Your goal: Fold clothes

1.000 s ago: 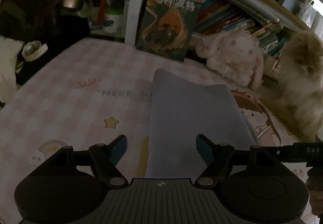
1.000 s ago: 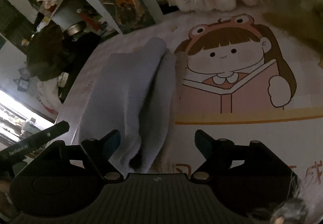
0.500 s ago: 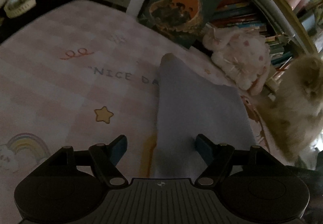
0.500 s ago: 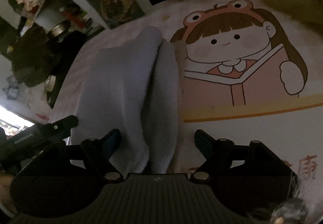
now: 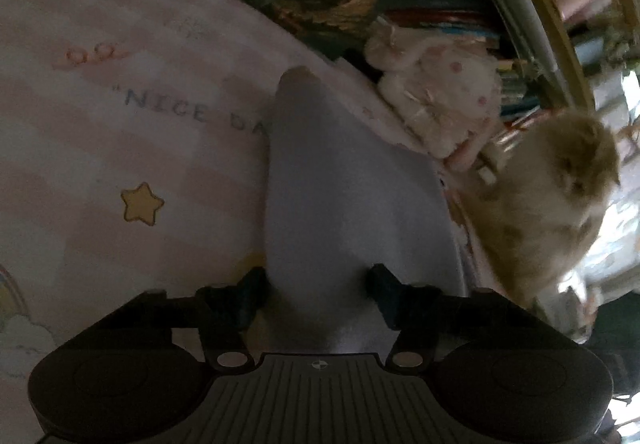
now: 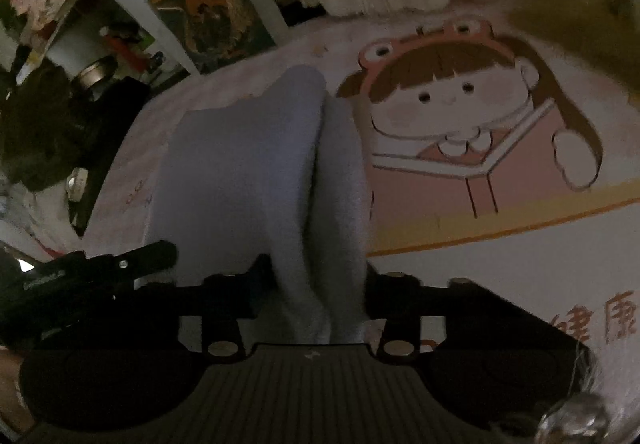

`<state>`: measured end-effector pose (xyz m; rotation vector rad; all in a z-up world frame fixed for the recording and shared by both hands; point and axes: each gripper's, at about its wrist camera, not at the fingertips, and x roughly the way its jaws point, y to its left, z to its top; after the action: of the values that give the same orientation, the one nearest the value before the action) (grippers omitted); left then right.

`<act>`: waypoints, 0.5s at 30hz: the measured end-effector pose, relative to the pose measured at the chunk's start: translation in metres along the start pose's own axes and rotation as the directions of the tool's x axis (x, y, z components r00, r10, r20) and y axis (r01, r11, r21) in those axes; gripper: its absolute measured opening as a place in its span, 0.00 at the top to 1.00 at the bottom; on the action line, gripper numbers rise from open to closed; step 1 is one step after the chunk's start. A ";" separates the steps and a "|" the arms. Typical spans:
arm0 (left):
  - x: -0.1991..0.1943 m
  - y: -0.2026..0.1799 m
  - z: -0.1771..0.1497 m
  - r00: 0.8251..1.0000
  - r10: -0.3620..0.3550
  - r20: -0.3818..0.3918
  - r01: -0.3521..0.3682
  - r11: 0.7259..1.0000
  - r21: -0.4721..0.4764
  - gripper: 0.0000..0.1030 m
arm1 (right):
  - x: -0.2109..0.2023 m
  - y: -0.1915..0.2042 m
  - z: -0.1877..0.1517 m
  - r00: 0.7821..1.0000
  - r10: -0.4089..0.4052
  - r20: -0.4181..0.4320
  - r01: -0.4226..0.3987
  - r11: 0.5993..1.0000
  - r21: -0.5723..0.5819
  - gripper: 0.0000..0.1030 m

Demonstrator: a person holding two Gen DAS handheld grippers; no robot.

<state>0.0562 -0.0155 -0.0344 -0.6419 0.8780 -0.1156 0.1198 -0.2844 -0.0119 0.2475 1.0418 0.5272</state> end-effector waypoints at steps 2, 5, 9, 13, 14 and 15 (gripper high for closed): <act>-0.004 -0.011 -0.003 1.000 0.015 -0.005 -0.015 0.997 0.072 0.55 | -0.007 0.009 -0.002 0.999 -0.026 0.019 0.027 0.998 -0.056 0.72; -0.012 -0.026 -0.009 0.999 0.035 -0.012 -0.033 0.984 0.175 0.56 | -0.013 0.018 -0.010 0.998 -0.060 0.021 0.062 0.991 -0.121 0.73; -0.021 -0.029 -0.016 0.996 0.042 -0.080 -0.025 0.979 0.204 0.56 | -0.021 0.013 -0.022 0.998 -0.031 -0.049 0.026 0.994 -0.102 0.73; -0.024 -0.021 -0.024 0.985 0.013 -0.174 0.014 0.988 0.155 0.55 | -0.030 0.003 -0.032 0.993 0.015 -0.115 -0.021 0.998 -0.057 0.72; -0.023 -0.017 -0.025 0.984 0.007 -0.178 0.017 0.991 0.135 0.52 | -0.031 0.001 -0.034 0.992 0.022 -0.124 -0.028 0.999 -0.047 0.71; -0.023 -0.014 -0.027 0.983 0.001 -0.182 0.020 0.993 0.116 0.51 | -0.032 -0.001 -0.035 0.991 0.031 -0.131 -0.036 0.999 -0.033 0.70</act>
<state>0.0237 -0.0317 -0.0232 -0.5315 1.0363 -0.2358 0.0775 -0.3040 -0.0055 0.2013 1.1559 0.5983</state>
